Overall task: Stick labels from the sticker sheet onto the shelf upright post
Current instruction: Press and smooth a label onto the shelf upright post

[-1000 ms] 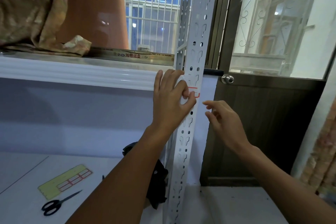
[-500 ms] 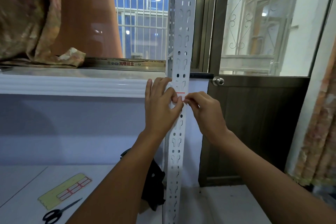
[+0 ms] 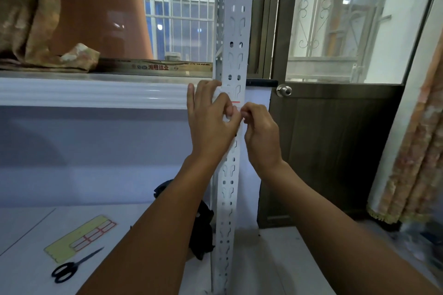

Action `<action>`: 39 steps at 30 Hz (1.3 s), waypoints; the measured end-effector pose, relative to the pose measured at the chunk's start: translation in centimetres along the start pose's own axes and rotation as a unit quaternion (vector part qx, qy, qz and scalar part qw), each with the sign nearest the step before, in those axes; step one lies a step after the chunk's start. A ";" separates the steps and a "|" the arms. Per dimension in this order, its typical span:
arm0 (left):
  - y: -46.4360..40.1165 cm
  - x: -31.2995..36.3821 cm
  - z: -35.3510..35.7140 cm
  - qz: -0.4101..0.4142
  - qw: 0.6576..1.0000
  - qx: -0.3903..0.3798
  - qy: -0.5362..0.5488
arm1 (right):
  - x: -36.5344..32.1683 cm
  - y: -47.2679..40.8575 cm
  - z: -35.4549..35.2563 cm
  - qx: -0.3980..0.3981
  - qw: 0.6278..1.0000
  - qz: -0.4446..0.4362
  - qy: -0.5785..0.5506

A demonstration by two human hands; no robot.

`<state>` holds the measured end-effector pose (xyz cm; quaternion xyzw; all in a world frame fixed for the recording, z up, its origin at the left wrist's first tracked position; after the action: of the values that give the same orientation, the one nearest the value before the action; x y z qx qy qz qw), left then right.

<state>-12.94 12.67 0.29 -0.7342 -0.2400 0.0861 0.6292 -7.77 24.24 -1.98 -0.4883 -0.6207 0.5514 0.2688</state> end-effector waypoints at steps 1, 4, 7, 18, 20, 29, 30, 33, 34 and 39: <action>0.0 -0.1 0.0 0.006 1.000 -0.004 -0.003 | 0.1 0.0 0.2 -0.017 0.999 0.024 -0.012; 0.0 -0.6 -0.2 0.034 0.999 -0.023 -0.005 | 1.1 -0.3 0.5 -0.076 0.989 0.117 -0.052; 0.0 -0.9 -0.3 0.050 0.998 -0.024 -0.007 | 2.0 -0.3 -0.7 -0.035 0.979 0.171 -0.107; 0.1 -0.8 -0.1 0.046 0.999 -0.011 -0.012 | 0.4 -0.1 -1.0 0.006 0.987 0.146 -0.064; 0.1 -0.8 -0.1 0.044 0.999 -0.011 -0.014 | 0.3 -0.2 -1.1 0.010 0.981 0.179 -0.079; 0.1 -0.7 -0.1 0.044 0.999 -0.010 -0.013 | -0.2 -1.1 -1.8 -0.014 0.980 0.195 -0.038; 0.1 -0.7 -0.1 0.045 0.999 -0.011 -0.012 | -0.3 -1.3 -1.8 -0.028 0.982 0.187 -0.017; 0.1 -0.7 -0.1 0.048 0.999 -0.011 -0.009 | -0.9 -1.9 -1.6 -0.080 0.985 0.144 0.055; 0.1 -0.7 -0.1 0.047 0.999 -0.012 -0.010 | -1.0 -2.1 -1.4 -0.094 0.984 0.131 0.074; 0.1 -0.8 -0.2 0.047 0.999 -0.014 -0.016 | -1.5 -2.5 -1.3 -0.147 0.980 0.092 0.095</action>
<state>-13.51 12.11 0.08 -0.7521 -0.2158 0.1238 0.6103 -6.87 23.63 1.00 -0.6275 -0.6189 0.4280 0.2000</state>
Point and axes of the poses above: each hand's wrist, its own y-axis away from the middle knuckle, its own z-axis out of the palm, x = y × z, the point moved 6 cm from there along -y, towards the middle knuckle, and after that the axes turned 3 degrees about -x, right-handed, at the moved point
